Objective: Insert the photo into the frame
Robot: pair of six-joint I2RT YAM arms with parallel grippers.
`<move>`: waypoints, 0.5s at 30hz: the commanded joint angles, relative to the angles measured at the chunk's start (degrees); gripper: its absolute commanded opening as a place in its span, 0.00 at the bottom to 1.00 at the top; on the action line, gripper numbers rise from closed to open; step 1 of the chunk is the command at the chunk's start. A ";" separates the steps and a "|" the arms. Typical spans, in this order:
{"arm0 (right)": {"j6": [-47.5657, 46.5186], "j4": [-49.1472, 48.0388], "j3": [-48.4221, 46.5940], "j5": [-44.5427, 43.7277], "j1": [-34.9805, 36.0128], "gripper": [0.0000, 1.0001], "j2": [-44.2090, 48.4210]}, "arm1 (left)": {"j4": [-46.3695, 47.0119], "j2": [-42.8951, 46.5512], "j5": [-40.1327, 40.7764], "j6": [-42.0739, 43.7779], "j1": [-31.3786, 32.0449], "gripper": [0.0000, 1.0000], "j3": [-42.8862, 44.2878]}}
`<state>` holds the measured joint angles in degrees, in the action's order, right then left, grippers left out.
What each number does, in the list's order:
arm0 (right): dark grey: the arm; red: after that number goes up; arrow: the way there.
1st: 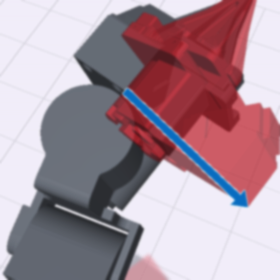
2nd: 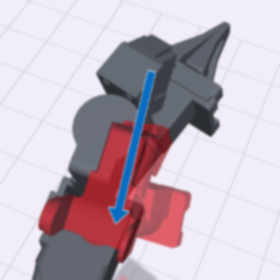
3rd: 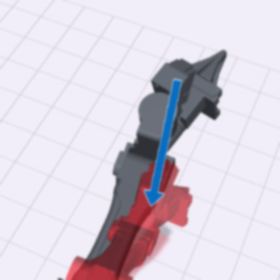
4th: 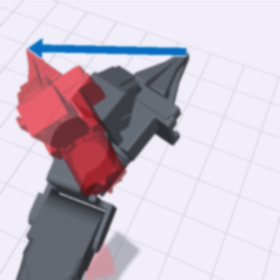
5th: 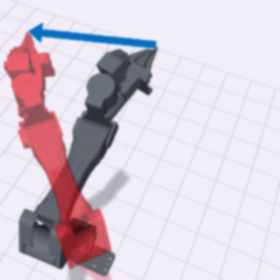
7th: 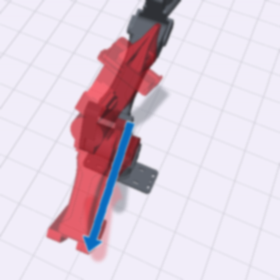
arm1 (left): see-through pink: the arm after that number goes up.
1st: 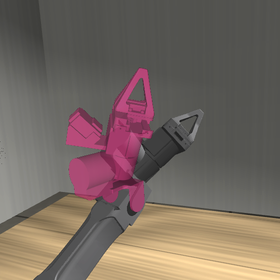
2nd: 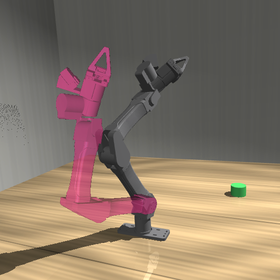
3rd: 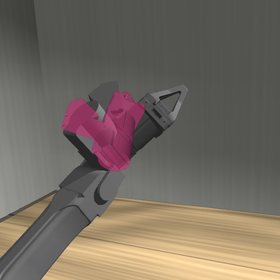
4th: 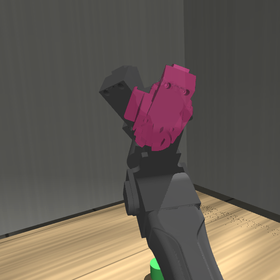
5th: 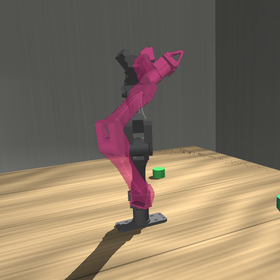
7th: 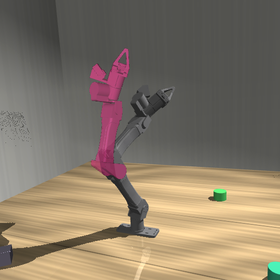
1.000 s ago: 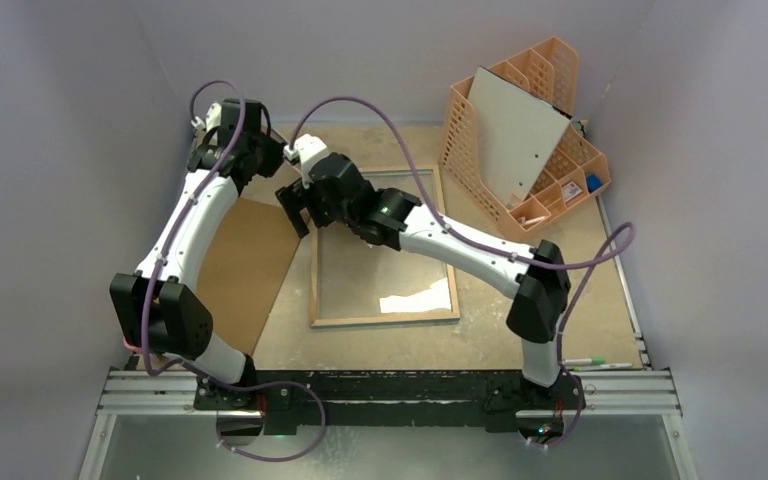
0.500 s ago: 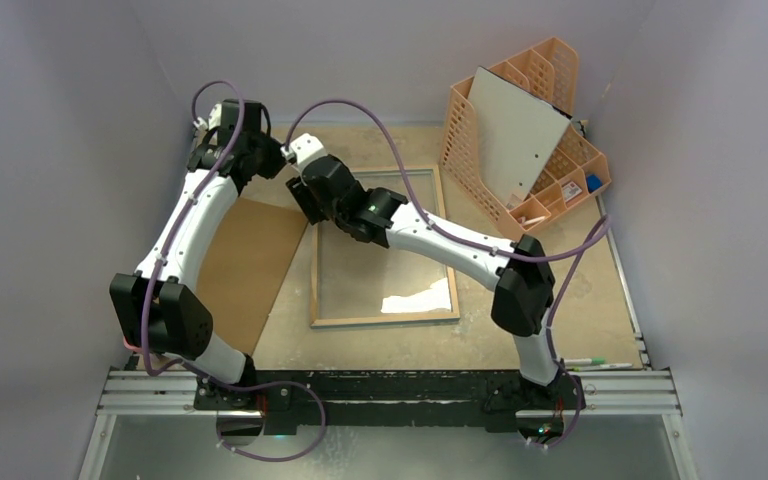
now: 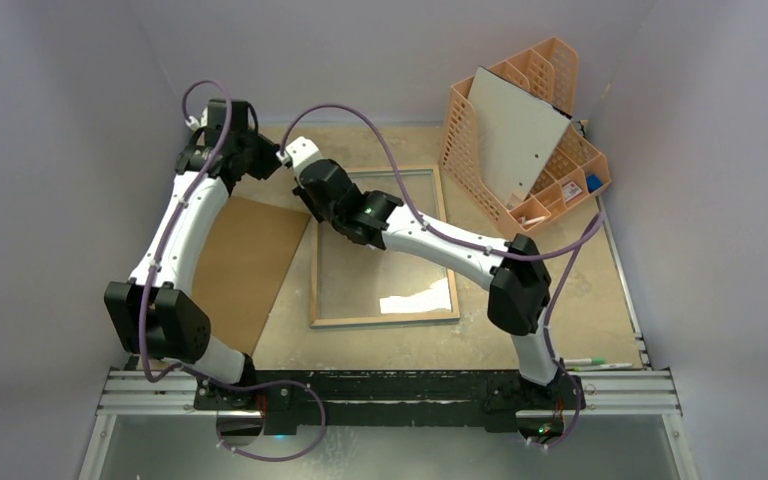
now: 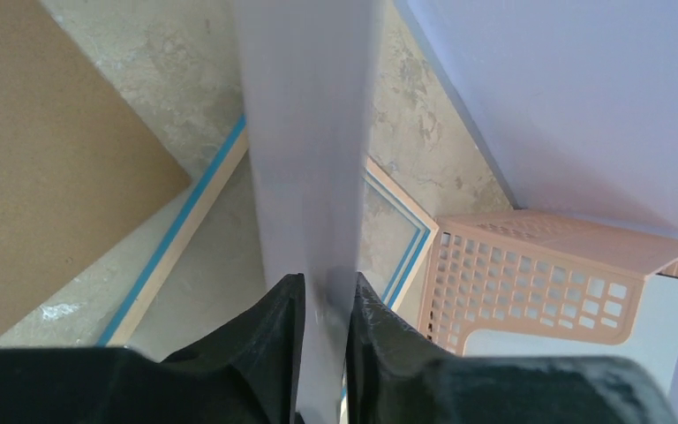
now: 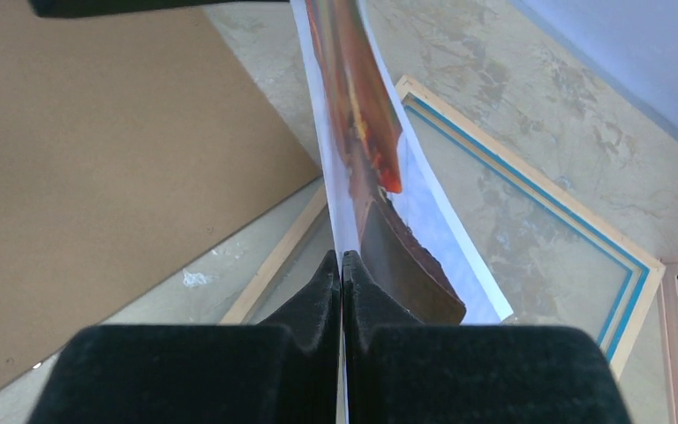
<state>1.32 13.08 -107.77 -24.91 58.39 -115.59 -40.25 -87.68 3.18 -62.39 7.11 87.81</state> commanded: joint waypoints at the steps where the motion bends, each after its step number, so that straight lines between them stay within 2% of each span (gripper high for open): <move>1: -1.08 -4.68 1.44 0.24 -0.09 0.00 5.98 | 1.80 4.98 -4.43 3.03 -2.11 0.34 2.46; 4: 0.01 -5.57 2.48 4.45 -0.16 0.00 8.44 | 3.16 6.22 -7.56 5.10 -4.08 0.66 3.42; 6: 1.02 -5.99 2.60 6.68 -0.22 0.00 9.73 | 4.09 6.80 -9.48 7.96 -5.23 0.78 4.97; 11: 6.94 -6.35 2.07 14.67 -2.08 0.00 11.82 | 4.73 7.67 -12.28 16.40 -6.18 0.88 10.89; 15: 19.57 -9.05 1.84 32.94 -8.81 0.00 13.59 | 3.42 8.57 -11.31 20.53 -6.15 0.91 15.63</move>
<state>8.23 8.88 -104.71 -9.41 55.86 -105.12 -38.26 -82.30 -6.83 -49.19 1.15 97.91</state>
